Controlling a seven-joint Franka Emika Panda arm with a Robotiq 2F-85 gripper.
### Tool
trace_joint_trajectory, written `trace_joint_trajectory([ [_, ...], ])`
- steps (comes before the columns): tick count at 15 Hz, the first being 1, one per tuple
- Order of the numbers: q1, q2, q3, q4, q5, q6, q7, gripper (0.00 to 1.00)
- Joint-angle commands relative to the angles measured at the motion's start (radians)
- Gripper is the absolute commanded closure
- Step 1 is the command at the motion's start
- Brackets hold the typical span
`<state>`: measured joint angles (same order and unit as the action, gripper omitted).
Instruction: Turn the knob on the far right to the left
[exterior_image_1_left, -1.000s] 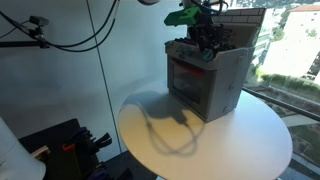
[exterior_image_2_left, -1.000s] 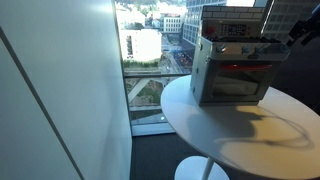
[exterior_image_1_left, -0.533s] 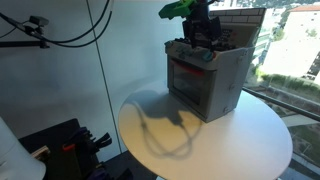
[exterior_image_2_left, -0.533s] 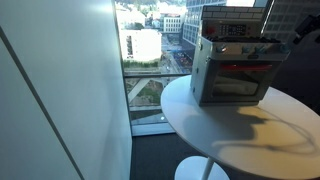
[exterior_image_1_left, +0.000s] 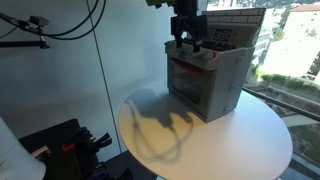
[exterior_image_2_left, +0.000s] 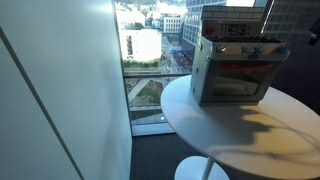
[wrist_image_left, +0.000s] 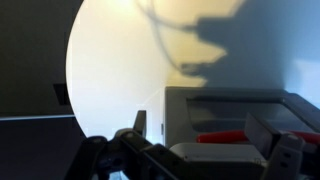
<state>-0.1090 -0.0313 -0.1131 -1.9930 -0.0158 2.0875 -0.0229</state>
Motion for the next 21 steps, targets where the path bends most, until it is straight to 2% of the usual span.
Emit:
trace_joint_trajectory([
  [1,-0.001,-0.050,-0.003,0.001,0.047,-0.139,-0.040,0.00],
  [5,0.000,-0.098,-0.004,-0.003,0.068,-0.267,-0.028,0.00],
  [9,-0.001,-0.151,-0.003,-0.007,0.067,-0.339,-0.005,0.00],
  [16,0.002,-0.233,0.000,-0.006,0.060,-0.384,0.010,0.00],
  [21,0.002,-0.220,-0.002,0.002,0.051,-0.371,-0.007,0.00],
])
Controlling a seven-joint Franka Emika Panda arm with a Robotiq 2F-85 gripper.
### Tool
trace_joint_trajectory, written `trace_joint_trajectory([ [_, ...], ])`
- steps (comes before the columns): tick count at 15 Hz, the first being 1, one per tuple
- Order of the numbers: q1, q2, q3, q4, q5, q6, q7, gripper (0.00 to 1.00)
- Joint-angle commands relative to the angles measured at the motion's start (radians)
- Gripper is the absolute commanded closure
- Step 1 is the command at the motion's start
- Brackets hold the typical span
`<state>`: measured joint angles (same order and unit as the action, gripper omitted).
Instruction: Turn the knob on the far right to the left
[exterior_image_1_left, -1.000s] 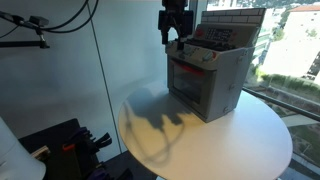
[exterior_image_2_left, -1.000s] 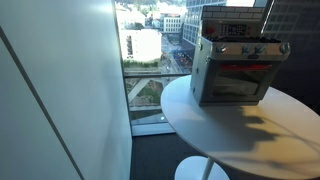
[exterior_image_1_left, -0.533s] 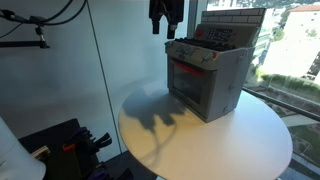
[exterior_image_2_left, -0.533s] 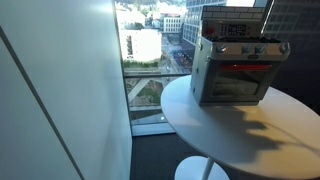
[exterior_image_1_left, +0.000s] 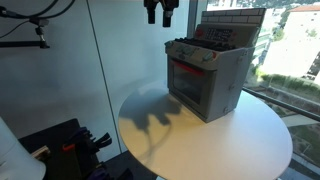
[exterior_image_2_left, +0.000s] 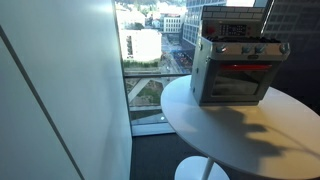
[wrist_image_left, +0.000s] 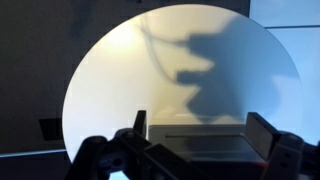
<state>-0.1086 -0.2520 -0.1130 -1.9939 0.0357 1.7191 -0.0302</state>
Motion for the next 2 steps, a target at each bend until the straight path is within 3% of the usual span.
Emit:
trace_joint_trajectory([
  [1,0.002,0.003,-0.002,0.003,0.000,-0.003,0.000,0.00],
  [2,0.002,0.005,-0.002,0.003,0.000,-0.002,0.000,0.00],
])
